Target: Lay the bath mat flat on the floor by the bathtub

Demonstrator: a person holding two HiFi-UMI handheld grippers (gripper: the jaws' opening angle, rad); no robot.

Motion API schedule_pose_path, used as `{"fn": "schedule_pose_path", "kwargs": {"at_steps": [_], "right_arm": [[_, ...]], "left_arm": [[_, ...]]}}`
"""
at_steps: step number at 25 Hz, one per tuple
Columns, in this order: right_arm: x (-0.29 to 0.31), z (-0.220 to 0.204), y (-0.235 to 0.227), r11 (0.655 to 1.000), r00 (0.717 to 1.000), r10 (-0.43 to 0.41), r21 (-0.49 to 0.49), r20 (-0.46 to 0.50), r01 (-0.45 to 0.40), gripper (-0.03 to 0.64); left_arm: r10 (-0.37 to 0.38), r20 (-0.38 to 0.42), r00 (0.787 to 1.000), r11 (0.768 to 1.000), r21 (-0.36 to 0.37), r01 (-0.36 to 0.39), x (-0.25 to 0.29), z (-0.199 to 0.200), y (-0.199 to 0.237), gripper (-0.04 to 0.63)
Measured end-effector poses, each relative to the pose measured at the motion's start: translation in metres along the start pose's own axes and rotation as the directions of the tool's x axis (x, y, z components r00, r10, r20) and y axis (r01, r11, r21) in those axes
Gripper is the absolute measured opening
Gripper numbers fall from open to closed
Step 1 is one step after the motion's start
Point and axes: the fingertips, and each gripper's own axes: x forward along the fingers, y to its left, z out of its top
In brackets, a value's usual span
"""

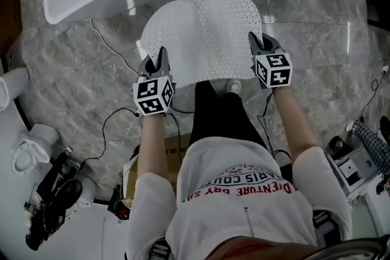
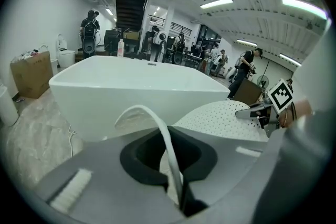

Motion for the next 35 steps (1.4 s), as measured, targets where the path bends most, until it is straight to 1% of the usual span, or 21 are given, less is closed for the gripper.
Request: {"fn": "schedule_pose_path", "kwargs": {"at_steps": [3,6,9,12,16,24,28,32,35], "right_arm": [[0.039,-0.021,-0.016,1.0,1.0,0.006,-0.018,0.006,-0.006,0.015],[0.083,-0.046,-0.027,0.999,1.0,0.011,-0.049,0.017,-0.01,0.015],[0.127,-0.072,-0.038,0.996,0.999,0.015,-0.084,0.028,-0.013,0.015],[0.168,-0.097,-0.053,0.996,0.999,0.006,-0.094,0.04,-0.003,0.015],[0.222,-0.132,-0.079,0.996,0.999,-0.002,-0.089,0.046,0.006,0.015],[0.318,-0.203,-0.116,0.992,1.0,-0.016,-0.121,0.021,0.019,0.015],[0.346,-0.226,-0.128,0.991,1.0,-0.02,-0.129,0.019,0.022,0.015],[0.364,-0.249,-0.143,0.99,0.999,-0.039,-0.136,-0.019,0.036,0.015],[0.376,-0.264,-0.157,0.992,0.997,-0.063,-0.111,-0.049,0.058,0.015]], "left_arm": [[0.01,0.008,1.0,1.0,0.002,-0.01,0.037,-0.029,0.011,0.017],[0.007,0.016,1.0,1.0,0.022,-0.007,0.077,-0.062,0.022,0.017],[0.012,0.05,0.999,0.999,0.049,-0.015,0.116,-0.09,0.035,0.017],[0.018,0.081,0.997,0.998,0.064,-0.024,0.154,-0.116,0.05,0.018],[0.016,0.073,0.997,0.997,0.072,-0.021,0.21,-0.159,0.065,0.018],[0.019,0.065,0.998,0.995,0.098,-0.025,0.305,-0.231,0.097,0.018],[0.027,0.061,0.998,0.996,0.088,-0.033,0.332,-0.261,0.109,0.018],[0.07,0.006,0.998,0.996,0.055,-0.07,0.353,-0.301,0.13,0.018],[0.094,-0.017,0.995,0.995,0.044,-0.093,0.366,-0.323,0.143,0.018]]}}
